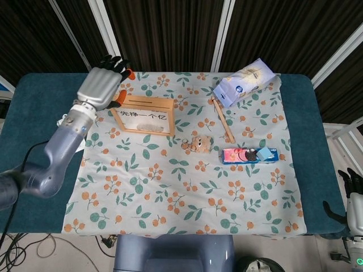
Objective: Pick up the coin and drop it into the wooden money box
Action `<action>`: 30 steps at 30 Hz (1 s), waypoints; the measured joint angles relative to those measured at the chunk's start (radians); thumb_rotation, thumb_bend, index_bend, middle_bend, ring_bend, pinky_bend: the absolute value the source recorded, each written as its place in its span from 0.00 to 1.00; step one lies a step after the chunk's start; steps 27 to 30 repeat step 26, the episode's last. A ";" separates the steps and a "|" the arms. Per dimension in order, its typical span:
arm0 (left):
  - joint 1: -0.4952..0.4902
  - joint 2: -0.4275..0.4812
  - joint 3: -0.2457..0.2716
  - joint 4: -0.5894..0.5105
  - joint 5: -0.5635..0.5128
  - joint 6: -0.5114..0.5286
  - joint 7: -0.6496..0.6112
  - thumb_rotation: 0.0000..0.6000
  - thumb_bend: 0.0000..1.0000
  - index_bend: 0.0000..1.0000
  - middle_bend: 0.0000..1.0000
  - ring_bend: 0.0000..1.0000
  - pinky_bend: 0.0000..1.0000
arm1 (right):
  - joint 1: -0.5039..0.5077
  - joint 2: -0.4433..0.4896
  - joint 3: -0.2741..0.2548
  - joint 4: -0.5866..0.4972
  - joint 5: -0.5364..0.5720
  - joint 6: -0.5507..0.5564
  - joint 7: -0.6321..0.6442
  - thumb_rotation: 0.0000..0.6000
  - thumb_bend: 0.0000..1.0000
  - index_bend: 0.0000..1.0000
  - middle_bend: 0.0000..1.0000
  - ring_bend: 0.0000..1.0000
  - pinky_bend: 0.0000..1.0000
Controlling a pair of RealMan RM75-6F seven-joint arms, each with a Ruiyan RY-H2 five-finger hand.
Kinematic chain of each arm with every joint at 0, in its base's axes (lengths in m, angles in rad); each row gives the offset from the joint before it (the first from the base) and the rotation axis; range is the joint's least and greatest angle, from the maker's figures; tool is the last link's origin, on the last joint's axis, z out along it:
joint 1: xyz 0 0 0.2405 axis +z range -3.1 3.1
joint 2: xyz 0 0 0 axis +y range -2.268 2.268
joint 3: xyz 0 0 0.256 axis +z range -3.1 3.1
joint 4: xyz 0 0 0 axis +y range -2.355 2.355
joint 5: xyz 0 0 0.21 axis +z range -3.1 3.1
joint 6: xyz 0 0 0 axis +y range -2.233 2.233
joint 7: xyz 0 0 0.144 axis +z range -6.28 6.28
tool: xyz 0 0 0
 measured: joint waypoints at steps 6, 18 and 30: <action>0.299 0.020 0.047 -0.160 0.253 0.373 -0.003 1.00 0.51 0.19 0.02 0.00 0.00 | 0.005 -0.007 -0.017 0.057 -0.114 0.025 0.037 1.00 0.37 0.13 0.05 0.02 0.00; 0.782 -0.133 0.180 -0.162 0.614 0.680 -0.025 1.00 0.45 0.12 0.00 0.00 0.00 | 0.024 -0.035 -0.058 0.147 -0.281 0.071 -0.018 1.00 0.37 0.13 0.05 0.01 0.00; 0.961 -0.238 0.200 -0.027 0.714 0.711 -0.049 1.00 0.44 0.12 0.00 0.00 0.00 | 0.025 -0.040 -0.067 0.159 -0.332 0.105 -0.040 1.00 0.37 0.13 0.05 0.00 0.00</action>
